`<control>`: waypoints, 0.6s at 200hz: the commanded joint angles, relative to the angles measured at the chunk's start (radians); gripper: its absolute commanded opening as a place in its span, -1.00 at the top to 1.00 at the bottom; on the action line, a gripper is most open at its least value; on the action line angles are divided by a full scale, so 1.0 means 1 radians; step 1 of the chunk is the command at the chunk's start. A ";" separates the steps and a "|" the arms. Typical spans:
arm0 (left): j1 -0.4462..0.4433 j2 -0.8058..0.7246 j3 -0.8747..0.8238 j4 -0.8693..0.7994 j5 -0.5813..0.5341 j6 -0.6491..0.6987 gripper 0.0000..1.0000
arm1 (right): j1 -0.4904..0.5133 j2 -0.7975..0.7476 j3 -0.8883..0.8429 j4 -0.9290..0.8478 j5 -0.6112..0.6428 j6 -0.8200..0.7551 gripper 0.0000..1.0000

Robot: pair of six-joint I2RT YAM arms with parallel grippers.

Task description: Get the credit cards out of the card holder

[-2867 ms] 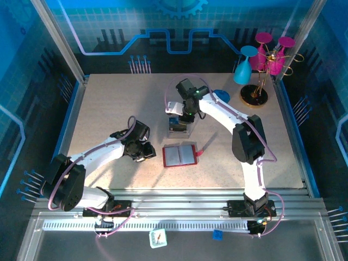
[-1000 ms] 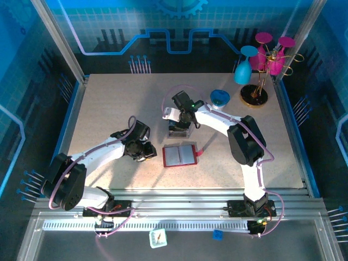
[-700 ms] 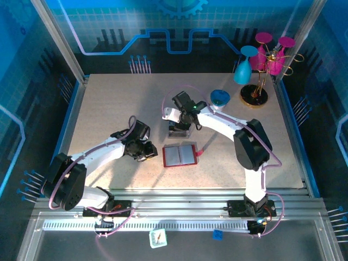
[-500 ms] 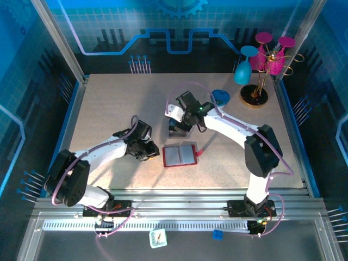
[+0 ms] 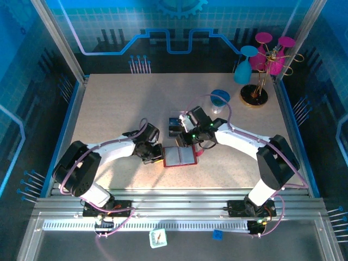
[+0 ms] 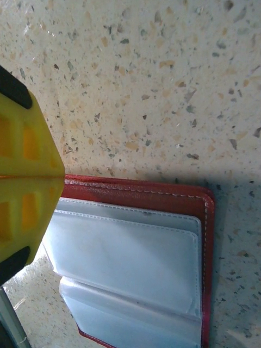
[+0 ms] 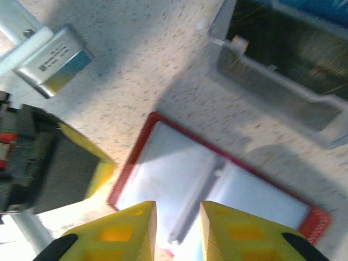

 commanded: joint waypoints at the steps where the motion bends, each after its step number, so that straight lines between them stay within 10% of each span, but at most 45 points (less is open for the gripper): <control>1: -0.009 0.010 0.018 -0.001 0.000 -0.014 0.90 | 0.010 0.054 -0.029 0.073 -0.194 0.217 0.49; 120: -0.021 0.034 0.003 0.055 0.021 -0.042 1.00 | 0.030 0.244 -0.070 0.243 -0.339 0.355 0.70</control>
